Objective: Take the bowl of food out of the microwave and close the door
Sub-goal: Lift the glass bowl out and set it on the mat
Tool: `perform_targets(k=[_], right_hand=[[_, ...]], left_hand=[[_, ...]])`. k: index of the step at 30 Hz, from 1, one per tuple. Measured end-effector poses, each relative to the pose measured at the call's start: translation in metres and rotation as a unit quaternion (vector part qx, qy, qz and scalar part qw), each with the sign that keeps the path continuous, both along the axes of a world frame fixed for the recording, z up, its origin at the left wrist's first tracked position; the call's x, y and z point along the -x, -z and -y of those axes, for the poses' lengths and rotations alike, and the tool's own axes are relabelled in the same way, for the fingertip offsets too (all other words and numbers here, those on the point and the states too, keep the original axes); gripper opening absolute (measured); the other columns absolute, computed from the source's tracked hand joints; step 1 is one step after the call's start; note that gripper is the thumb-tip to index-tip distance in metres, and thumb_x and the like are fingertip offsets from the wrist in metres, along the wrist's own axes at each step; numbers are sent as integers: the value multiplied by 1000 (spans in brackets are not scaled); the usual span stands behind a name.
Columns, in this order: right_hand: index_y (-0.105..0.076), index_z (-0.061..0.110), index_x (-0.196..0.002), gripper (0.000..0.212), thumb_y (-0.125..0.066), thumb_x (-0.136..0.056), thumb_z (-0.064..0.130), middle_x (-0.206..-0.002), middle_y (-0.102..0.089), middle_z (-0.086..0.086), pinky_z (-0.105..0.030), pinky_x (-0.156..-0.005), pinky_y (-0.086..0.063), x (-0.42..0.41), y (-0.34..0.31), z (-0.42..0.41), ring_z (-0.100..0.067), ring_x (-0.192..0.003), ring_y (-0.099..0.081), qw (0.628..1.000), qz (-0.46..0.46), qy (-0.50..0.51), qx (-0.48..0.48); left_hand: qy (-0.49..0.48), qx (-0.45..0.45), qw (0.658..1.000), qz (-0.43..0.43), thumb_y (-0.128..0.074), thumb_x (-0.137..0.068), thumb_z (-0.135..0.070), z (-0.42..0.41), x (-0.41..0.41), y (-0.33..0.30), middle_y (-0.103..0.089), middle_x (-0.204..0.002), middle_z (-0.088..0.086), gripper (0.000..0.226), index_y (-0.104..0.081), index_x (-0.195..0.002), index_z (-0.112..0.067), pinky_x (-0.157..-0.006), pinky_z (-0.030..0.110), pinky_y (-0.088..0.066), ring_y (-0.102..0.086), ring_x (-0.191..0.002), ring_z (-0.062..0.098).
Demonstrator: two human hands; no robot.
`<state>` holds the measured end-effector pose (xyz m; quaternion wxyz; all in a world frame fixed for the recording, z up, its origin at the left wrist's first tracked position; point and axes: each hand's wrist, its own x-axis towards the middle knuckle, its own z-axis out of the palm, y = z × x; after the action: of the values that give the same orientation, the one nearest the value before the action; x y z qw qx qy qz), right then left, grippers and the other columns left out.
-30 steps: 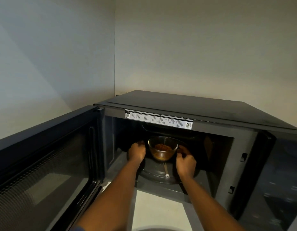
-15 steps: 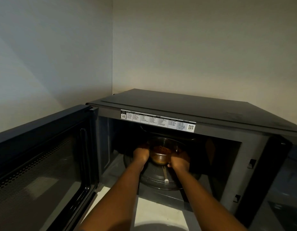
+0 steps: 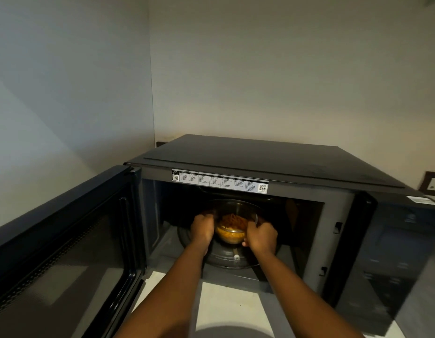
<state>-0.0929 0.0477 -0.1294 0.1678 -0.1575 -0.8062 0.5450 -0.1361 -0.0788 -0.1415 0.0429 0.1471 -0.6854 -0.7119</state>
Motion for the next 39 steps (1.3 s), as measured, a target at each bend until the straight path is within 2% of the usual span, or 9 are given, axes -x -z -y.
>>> perform_targets(k=[2,5,7,10,14,19,25,31,39], right_hand=[[-61,-2,-90,24,-48,-89,17,-76,-70,-26,-43,-70,-58,-10,-2,-2,-29,-46,-62,1000,-10,2,2],[-61,4,-90,18,-48,-89,15,-79,-69,-24,-37,-55,-57,-31,-6,-4,-22,-39,-58,1000,-28,8,-3],[-64,11,-98,20,-47,-88,16,-84,-71,-23,-29,-48,-56,-49,-10,-8,-28,-45,-63,999,-37,22,-8],[-64,15,-107,26,-48,-87,18,-88,-72,-22,-42,-62,-60,-73,-13,-14,-38,-64,-69,998,-53,38,-20],[-59,13,-114,29,-47,-89,21,-95,-70,-18,-25,-41,-54,-100,-17,-28,-30,-58,-66,996,-56,66,-6],[-58,15,-119,32,-47,-91,27,-115,-65,-15,-32,-79,-50,-143,-22,-49,-30,-99,-62,983,-92,155,-40],[-61,14,-115,32,-44,-92,29,-118,-59,-15,-38,-81,-46,-183,-31,-74,-33,-104,-57,958,-114,256,-53],[-60,13,-117,32,-42,-94,26,-116,-59,-15,-31,-76,-41,-213,-30,-103,-30,-104,-57,947,-144,288,1],[-64,4,-108,28,-45,-89,10,-108,-63,-22,-36,-81,-43,-246,-28,-165,-36,-99,-58,916,-182,354,46]], left_hand=[[-9,0,1000,-8,-49,-86,-16,-4,-9,-2,-66,-113,26,30,-64,-106,0,-98,50,-48,-60,-106,39],[-24,2,999,-29,-54,-86,-15,-10,-27,-8,-67,-106,28,21,-64,-94,2,-94,45,-49,-61,-103,40],[-24,7,999,-39,-55,-84,-11,-18,-43,-14,-68,-90,23,10,-59,-76,-8,-85,40,-49,-62,-95,36],[-14,-32,998,-46,-54,-83,-7,-31,-65,-23,-60,-74,9,26,-43,-62,-17,-73,33,-43,-56,-81,26],[20,-81,995,-53,-51,-84,-3,-50,-87,-29,-61,-84,12,27,-40,-64,-18,-72,34,-46,-57,-86,26],[71,-89,991,-69,-45,-87,4,-79,-122,-38,-64,-90,9,32,-41,-64,-18,-65,24,-47,-62,-91,27],[118,-92,985,-80,-40,-87,9,-119,-163,-44,-66,-106,22,35,-40,-62,-16,-80,35,-49,-64,-101,36],[136,-59,984,-99,-39,-86,7,-155,-185,-50,-68,-89,10,34,-43,-62,-17,-77,35,-52,-65,-87,26],[172,-40,977,-116,-48,-82,1,-225,-213,-55,-68,-85,15,33,-43,-57,-20,-85,52,-54,-67,-89,37]])
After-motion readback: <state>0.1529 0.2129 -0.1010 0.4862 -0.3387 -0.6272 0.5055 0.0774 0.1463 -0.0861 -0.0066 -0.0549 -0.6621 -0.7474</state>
